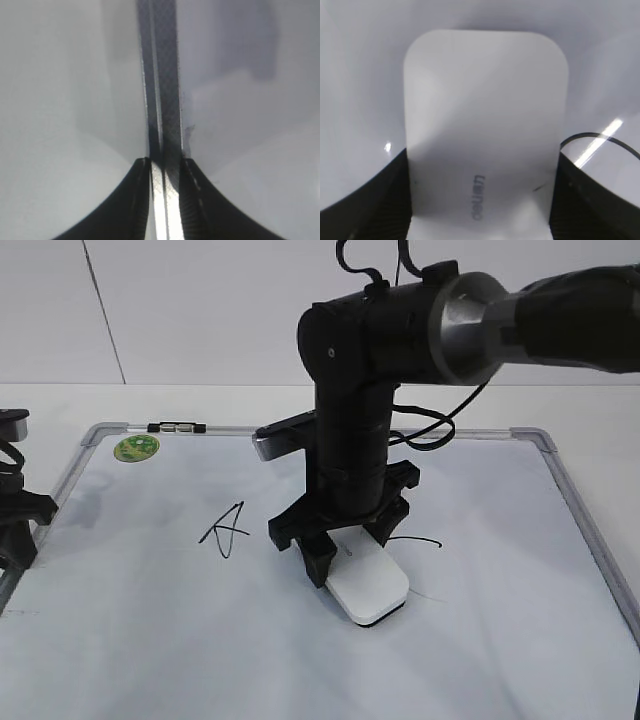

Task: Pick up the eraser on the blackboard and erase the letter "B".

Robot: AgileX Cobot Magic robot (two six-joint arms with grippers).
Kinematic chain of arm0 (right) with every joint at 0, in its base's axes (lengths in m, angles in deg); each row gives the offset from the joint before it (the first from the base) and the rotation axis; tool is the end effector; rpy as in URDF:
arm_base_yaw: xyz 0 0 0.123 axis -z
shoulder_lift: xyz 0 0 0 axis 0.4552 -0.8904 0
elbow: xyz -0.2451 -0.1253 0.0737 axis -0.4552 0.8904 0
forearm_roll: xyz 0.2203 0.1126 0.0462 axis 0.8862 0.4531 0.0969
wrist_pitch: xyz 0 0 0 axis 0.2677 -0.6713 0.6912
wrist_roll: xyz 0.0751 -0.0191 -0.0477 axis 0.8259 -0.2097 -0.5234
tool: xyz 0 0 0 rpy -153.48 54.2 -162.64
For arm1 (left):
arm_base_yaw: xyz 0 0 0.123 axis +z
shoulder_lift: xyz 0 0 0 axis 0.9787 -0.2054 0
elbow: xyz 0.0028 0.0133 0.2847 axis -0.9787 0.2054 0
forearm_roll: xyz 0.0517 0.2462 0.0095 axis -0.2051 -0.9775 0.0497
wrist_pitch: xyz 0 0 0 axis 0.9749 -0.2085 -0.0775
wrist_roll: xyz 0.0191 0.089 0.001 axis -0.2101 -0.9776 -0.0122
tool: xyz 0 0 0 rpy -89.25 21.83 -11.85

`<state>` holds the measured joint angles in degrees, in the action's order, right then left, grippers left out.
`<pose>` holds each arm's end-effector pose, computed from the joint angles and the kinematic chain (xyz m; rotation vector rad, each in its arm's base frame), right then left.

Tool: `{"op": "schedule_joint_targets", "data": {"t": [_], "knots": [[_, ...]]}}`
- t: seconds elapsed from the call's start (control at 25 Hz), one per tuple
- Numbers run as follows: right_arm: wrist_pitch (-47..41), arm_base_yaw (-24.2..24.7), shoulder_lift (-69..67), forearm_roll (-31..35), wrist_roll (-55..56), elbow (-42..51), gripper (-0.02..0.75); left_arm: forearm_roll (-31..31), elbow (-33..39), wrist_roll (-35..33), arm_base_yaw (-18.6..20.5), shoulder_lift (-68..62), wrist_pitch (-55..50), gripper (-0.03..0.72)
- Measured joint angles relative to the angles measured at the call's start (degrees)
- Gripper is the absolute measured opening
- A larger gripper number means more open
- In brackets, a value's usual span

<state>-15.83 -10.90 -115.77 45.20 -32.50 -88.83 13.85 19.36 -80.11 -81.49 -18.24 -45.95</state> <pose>0.3342 0.2632 0.1770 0.9021 -2.9793 -0.0161 0.3178 -0.0286 0.1535 0.1124 3.0059 -0.1709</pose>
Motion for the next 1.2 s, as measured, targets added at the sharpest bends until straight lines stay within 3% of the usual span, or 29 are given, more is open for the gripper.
{"op": "schedule_joint_targets", "data": {"t": [0.48, 0.84, 1.2], "knots": [[0.93, -6.33, -0.73, -0.04, 0.00, 0.00, 0.534, 0.00, 0.00, 0.00, 0.00, 0.00, 0.00, 0.147], [0.93, -6.56, -0.73, -6.54, 0.90, -0.10, 0.534, 0.00, 0.00, 0.00, 0.00, 0.00, 0.00, 0.147], [0.93, -2.96, -0.73, -9.63, 1.72, -0.21, 0.534, 0.00, 0.00, 0.00, 0.00, 0.00, 0.00, 0.147]]}}
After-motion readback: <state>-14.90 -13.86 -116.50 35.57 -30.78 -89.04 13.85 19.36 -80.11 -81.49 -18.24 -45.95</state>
